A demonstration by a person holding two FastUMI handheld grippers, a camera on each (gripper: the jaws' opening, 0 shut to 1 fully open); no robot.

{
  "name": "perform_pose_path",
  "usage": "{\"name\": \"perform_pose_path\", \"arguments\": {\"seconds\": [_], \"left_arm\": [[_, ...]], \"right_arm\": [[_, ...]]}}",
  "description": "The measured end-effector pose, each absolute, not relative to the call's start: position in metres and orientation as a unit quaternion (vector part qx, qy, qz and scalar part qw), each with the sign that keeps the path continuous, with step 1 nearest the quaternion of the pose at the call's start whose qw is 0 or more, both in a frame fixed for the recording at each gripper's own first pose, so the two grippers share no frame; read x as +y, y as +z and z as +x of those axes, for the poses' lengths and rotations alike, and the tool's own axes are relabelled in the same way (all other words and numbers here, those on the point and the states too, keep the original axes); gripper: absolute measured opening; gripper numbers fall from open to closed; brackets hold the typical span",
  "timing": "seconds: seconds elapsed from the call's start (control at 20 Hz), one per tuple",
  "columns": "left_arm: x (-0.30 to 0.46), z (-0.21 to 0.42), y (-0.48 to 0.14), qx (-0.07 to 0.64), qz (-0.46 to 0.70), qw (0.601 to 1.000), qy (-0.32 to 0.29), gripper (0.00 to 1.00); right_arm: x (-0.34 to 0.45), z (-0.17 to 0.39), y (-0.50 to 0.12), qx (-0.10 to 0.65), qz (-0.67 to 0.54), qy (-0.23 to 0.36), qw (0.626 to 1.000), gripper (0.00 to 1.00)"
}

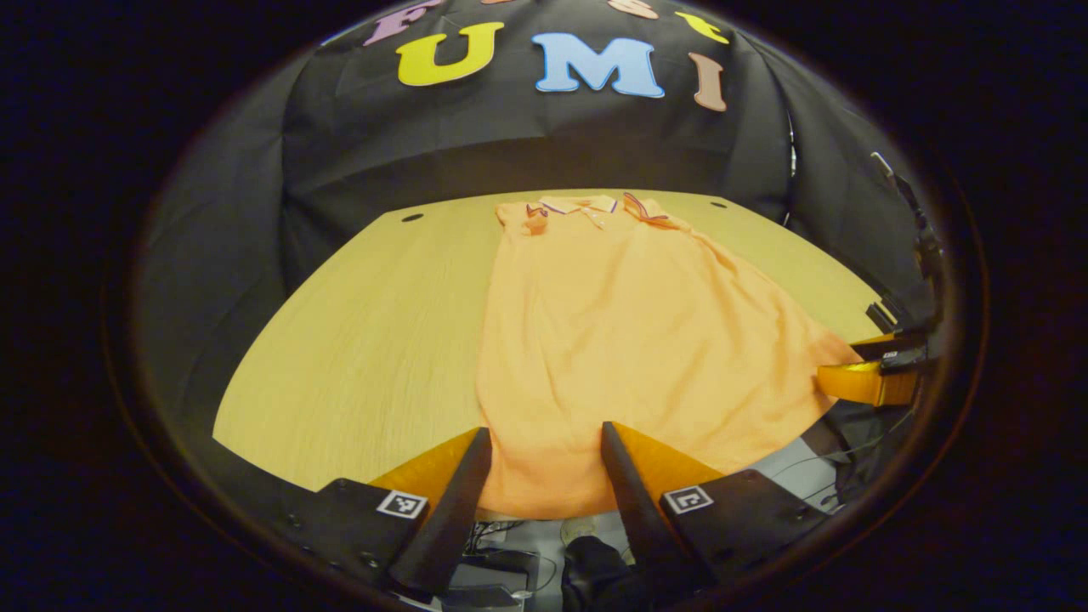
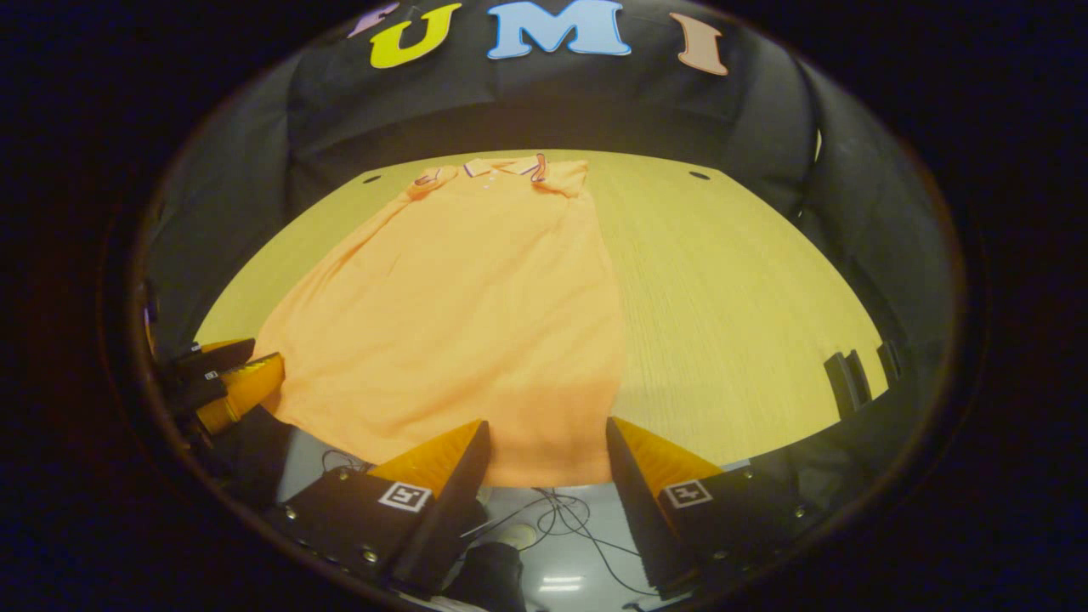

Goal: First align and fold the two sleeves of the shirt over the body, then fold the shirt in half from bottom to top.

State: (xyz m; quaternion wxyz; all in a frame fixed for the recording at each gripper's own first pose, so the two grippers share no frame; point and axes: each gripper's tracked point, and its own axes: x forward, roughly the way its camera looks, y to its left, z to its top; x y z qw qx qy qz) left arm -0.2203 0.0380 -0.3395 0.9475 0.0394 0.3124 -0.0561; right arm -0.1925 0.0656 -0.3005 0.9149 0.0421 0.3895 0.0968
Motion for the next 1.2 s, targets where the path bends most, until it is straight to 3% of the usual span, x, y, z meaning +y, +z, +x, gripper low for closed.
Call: {"name": "perform_pose_path", "arguments": {"seconds": [0.05, 0.1, 0.15, 0.2, 0.25, 0.3, 0.4, 0.45, 0.5, 0.7, 1.2], "left_arm": [[0.034, -0.22, -0.34, 0.311, 0.041, 0.948, -0.058, 0.78], [0.031, -0.219, -0.341, 0.313, 0.043, 0.947, -0.06, 0.69], [0.028, -0.217, -0.341, 0.313, 0.045, 0.947, -0.062, 0.6], [0.023, -0.216, -0.341, 0.314, 0.047, 0.946, -0.069, 0.42], [0.022, -0.216, -0.342, 0.314, 0.051, 0.946, -0.069, 0.34], [0.022, -0.214, -0.342, 0.314, 0.056, 0.945, -0.066, 0.19], [0.021, -0.214, -0.342, 0.316, 0.063, 0.945, -0.065, 0.14], [0.021, -0.214, -0.344, 0.318, 0.06, 0.944, -0.059, 0.14], [0.022, -0.214, -0.343, 0.32, 0.063, 0.943, -0.059, 0.06], [0.021, -0.209, -0.335, 0.329, 0.054, 0.942, -0.045, 0.06], [0.004, -0.165, -0.247, 0.261, 0.043, 0.963, -0.052, 0.06]], "right_arm": [[0.065, -0.192, -0.301, 0.389, 0.047, 0.094, 0.915, 0.77], [0.064, -0.191, -0.301, 0.39, 0.054, 0.091, 0.915, 0.54], [0.062, -0.189, -0.3, 0.39, 0.061, 0.085, 0.915, 0.43], [0.06, -0.191, -0.301, 0.391, 0.077, 0.08, 0.914, 0.29], [0.062, -0.188, -0.301, 0.392, 0.09, 0.082, 0.912, 0.2], [0.064, -0.189, -0.301, 0.394, 0.096, 0.086, 0.91, 0.2], [0.061, -0.19, -0.303, 0.393, 0.113, 0.087, 0.908, 0.19], [0.064, -0.191, -0.303, 0.395, 0.123, 0.091, 0.906, 0.03], [0.065, -0.188, -0.301, 0.392, 0.129, 0.095, 0.906, 0.03], [0.062, -0.187, -0.288, 0.385, 0.145, 0.111, 0.905, 0.03], [0.045, -0.128, -0.179, 0.286, 0.167, 0.12, 0.936, 0.03]]}}
